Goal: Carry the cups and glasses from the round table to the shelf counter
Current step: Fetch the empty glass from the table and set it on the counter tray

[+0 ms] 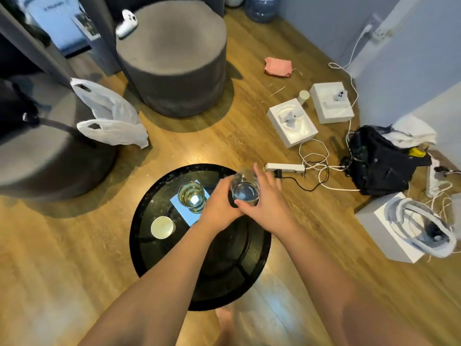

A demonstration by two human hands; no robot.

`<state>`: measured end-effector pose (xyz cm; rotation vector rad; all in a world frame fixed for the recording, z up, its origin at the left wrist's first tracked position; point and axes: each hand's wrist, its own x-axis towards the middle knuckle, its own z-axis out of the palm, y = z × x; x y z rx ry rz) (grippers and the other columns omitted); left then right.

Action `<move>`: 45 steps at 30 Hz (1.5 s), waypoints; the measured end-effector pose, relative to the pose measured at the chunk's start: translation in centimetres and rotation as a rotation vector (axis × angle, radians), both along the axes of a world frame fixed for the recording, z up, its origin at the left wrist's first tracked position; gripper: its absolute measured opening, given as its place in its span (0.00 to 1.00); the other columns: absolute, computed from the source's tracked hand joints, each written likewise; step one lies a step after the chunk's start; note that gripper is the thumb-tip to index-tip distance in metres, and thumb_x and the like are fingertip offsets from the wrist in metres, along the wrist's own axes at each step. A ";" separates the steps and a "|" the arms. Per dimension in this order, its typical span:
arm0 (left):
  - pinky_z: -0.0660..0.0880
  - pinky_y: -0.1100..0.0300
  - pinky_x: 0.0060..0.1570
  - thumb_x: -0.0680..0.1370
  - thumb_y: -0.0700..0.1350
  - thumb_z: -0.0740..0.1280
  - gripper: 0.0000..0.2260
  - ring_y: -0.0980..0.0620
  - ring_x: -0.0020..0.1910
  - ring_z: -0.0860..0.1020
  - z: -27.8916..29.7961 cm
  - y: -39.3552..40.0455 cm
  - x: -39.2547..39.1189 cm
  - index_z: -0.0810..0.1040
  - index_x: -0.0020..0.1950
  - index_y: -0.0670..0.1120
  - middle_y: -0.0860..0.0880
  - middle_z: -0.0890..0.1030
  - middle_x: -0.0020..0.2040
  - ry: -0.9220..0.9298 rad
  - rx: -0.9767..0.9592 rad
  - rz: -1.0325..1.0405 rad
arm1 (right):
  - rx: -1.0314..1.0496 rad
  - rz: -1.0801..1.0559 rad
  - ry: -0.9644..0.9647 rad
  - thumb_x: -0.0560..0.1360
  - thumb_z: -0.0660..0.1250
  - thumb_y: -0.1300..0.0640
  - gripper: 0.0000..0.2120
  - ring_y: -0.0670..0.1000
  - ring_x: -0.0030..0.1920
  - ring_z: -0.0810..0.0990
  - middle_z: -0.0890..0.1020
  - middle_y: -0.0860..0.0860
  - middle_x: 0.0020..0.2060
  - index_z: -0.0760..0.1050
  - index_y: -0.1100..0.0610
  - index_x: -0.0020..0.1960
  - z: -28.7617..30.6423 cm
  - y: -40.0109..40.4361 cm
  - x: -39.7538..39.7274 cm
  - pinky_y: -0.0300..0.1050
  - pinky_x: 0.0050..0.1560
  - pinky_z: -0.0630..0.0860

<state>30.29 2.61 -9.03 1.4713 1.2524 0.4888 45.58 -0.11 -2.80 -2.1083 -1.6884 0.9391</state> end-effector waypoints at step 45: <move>0.79 0.59 0.57 0.66 0.63 0.79 0.40 0.58 0.61 0.79 54.6 -39.8 24.9 0.55 0.67 0.71 0.62 0.75 0.62 -0.579 0.568 -0.864 | 0.881 -0.799 0.044 0.72 0.74 0.38 0.43 0.47 0.60 0.74 0.70 0.43 0.63 0.55 0.45 0.78 51.8 -51.9 14.8 0.33 0.49 0.71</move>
